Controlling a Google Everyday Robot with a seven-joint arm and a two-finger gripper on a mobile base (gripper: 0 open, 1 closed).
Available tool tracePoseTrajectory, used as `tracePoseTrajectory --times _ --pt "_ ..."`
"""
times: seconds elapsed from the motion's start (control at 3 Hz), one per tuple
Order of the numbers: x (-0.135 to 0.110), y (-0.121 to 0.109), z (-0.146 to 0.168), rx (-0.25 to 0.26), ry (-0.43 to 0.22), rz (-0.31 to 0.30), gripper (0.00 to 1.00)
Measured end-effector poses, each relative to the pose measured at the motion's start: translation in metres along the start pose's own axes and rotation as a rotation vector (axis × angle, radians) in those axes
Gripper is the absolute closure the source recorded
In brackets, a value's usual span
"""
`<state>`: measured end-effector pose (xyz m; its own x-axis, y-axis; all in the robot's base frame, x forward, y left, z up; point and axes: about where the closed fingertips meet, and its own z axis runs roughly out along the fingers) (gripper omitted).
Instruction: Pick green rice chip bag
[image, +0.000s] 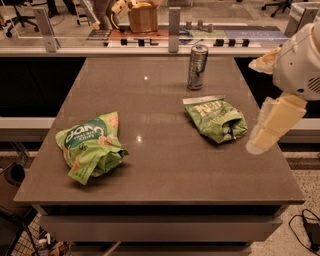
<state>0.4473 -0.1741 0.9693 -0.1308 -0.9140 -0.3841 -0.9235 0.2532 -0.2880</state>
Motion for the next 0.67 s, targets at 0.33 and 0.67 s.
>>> tracePoseTrajectory --times 0.33,0.67 --pt "-0.032 -0.002 0.039 0.002 -0.127 -0.007 0.0" --pt "-0.068 -0.004 0.083 0.016 -0.228 -0.01 0.0"
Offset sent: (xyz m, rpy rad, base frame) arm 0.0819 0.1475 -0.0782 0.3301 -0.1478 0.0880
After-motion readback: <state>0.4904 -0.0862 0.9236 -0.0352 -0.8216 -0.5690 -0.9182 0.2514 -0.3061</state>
